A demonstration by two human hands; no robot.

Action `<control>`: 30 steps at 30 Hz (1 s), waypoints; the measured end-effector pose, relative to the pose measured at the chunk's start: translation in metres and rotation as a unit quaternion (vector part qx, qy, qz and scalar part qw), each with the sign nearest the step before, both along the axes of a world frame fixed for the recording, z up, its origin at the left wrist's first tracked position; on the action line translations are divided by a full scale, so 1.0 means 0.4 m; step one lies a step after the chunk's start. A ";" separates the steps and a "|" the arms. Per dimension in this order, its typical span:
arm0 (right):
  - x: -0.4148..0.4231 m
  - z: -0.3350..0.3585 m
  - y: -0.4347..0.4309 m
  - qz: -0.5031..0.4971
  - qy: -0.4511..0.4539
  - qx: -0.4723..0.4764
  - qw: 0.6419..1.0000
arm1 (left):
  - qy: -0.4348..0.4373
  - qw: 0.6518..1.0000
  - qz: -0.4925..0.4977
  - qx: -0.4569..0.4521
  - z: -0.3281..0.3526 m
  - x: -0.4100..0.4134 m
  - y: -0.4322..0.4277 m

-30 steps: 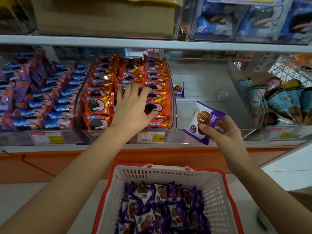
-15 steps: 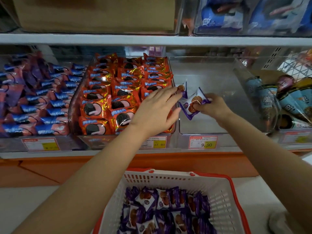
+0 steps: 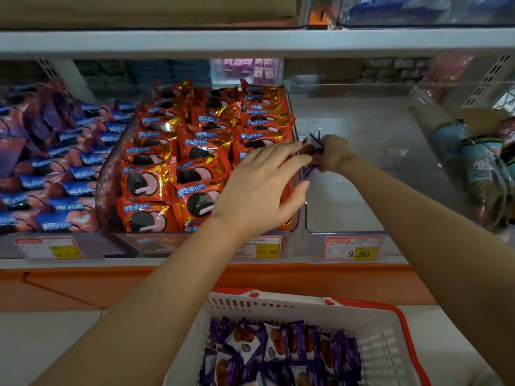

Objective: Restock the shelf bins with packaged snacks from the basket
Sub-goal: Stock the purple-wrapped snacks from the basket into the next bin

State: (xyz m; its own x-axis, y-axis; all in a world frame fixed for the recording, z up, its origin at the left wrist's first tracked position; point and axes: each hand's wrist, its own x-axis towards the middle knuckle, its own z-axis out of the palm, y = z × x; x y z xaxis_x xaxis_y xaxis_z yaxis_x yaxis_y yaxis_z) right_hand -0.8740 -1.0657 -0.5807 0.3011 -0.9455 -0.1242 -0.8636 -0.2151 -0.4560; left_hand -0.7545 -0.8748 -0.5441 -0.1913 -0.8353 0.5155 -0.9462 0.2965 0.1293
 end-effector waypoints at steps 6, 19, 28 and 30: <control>-0.029 -0.010 0.010 -0.061 -0.250 0.174 0.950 | -0.009 1.000 0.002 0.003 0.000 0.002 0.000; -0.009 -0.014 0.021 0.084 0.051 -0.158 0.983 | -0.038 0.999 0.004 0.013 0.000 0.001 0.002; -0.016 -0.005 0.053 0.166 0.170 -0.212 0.948 | -0.071 0.996 0.006 0.047 0.010 -0.002 0.009; -0.031 -0.004 0.063 0.168 0.187 -0.184 0.950 | -0.067 0.996 0.009 0.062 0.021 -0.004 0.014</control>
